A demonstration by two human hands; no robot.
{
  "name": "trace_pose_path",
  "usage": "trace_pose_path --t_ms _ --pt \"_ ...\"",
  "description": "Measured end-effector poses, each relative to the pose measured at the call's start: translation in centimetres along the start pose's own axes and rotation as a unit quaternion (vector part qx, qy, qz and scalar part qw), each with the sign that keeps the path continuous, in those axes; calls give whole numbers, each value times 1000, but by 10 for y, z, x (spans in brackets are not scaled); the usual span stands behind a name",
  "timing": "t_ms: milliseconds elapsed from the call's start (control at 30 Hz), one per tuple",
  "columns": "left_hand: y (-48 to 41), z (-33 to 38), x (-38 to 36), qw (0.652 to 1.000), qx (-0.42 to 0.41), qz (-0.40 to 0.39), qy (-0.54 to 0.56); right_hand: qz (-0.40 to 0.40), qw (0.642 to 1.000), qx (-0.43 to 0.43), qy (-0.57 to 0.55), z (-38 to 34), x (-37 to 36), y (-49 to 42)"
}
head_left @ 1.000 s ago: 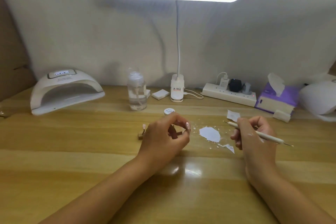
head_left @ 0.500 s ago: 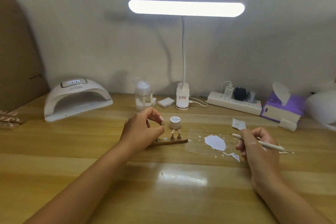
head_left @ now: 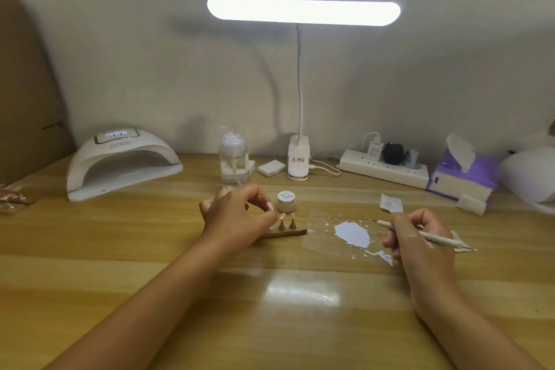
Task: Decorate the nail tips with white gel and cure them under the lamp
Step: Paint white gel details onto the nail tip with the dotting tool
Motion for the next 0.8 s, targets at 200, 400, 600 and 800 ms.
trace_pose_path --t_ms 200,400,600,800 --pt "-3 -6 -6 997 5 -27 -76 -6 1000 -4 10 0 -1 1" --pt "-5 -9 -10 988 -3 -54 -142 -8 1000 -5 21 1 -1 0" --pt "-1 -5 -11 984 -31 -41 -171 -12 999 -9 36 1 -2 1" --pt "9 10 -14 966 -108 19 -232 -7 999 -9 38 1 -2 1"
Point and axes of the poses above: each hand's wrist, its own y-axis away from the middle knuckle, its own x-axis out of the back of the hand, z = x × y, the point moved 5 cm from there along -y, towards the middle knuckle, and after that the axes turned 2 degrees about -z, right-handed, at the moved point
